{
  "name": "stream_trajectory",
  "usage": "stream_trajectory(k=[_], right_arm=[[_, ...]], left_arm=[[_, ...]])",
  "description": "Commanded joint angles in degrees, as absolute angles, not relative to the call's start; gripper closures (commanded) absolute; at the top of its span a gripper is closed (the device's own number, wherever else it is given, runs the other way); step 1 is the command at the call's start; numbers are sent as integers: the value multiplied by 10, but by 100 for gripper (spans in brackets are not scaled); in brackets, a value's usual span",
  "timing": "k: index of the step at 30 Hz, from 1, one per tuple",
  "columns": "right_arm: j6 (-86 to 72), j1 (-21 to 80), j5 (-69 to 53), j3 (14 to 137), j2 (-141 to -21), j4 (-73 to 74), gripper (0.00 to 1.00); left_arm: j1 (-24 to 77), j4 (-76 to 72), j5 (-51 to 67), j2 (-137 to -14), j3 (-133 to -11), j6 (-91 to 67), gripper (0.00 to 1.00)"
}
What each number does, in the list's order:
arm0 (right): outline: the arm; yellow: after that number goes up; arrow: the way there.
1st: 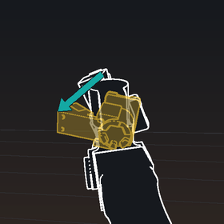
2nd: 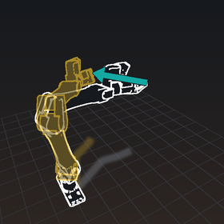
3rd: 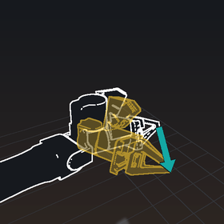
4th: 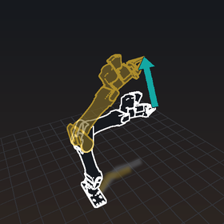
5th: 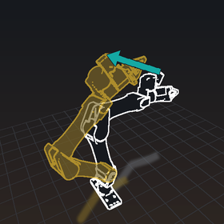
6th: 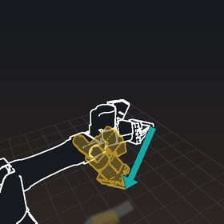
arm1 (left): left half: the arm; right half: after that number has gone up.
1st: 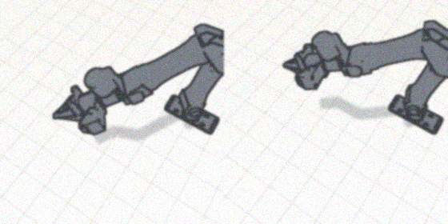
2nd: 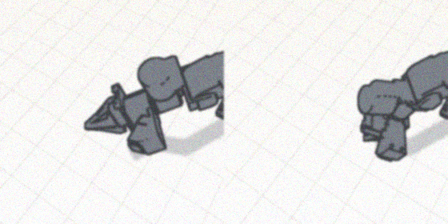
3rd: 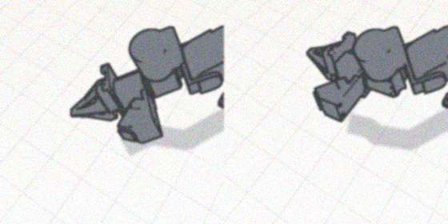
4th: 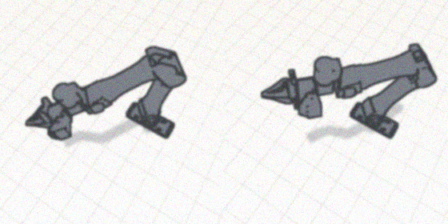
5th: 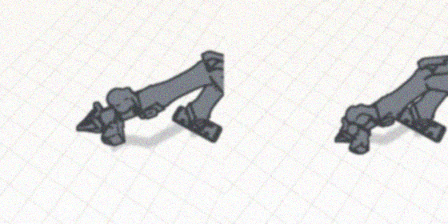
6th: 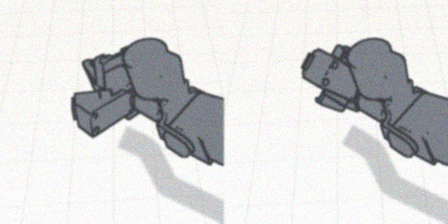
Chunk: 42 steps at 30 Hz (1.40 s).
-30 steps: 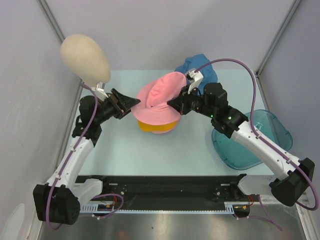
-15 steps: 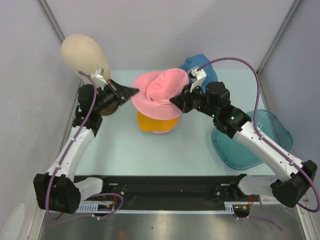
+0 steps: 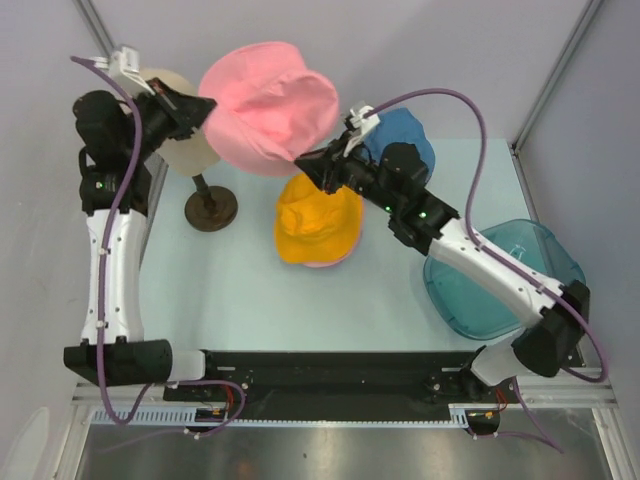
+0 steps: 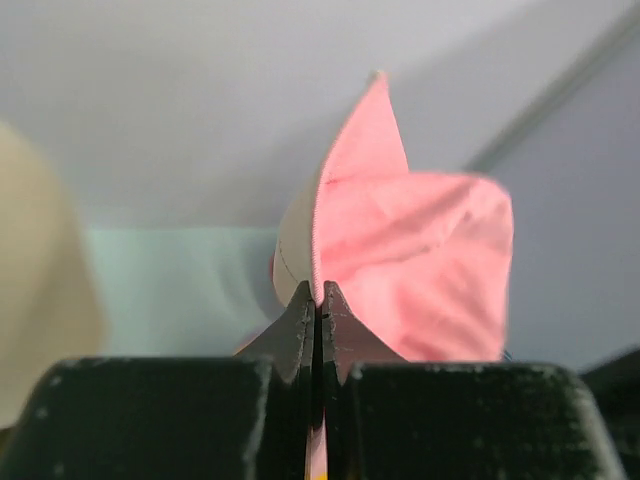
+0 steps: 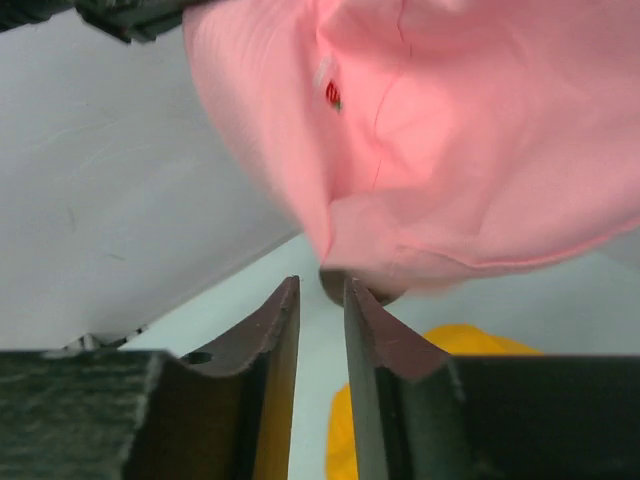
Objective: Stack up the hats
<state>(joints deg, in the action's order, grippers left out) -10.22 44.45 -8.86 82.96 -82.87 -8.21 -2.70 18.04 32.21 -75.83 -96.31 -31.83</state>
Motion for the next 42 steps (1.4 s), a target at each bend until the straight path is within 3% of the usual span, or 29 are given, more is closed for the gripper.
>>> stream_trajectory(k=[1,6,15,30,42], right_arm=[[-106,467,-109,879,-882,-136,64],[-104,498,-118,890,-901,-128,29],[-114,510,-98,816,-855,-107,28],[-123,512,-57,739,-775,-76,28],[-120,527,-25,699,-734,-44,28]], left_arm=[[-104,178,245,-794,-1031,-288,100],[-162,107,253,-813,-1029,-356,100],[-187,117,237,-828,-1064,-392,100],[-214,79,124,-690,-799,-444,100],[-283,-173,169,-667,-621,-663,100]])
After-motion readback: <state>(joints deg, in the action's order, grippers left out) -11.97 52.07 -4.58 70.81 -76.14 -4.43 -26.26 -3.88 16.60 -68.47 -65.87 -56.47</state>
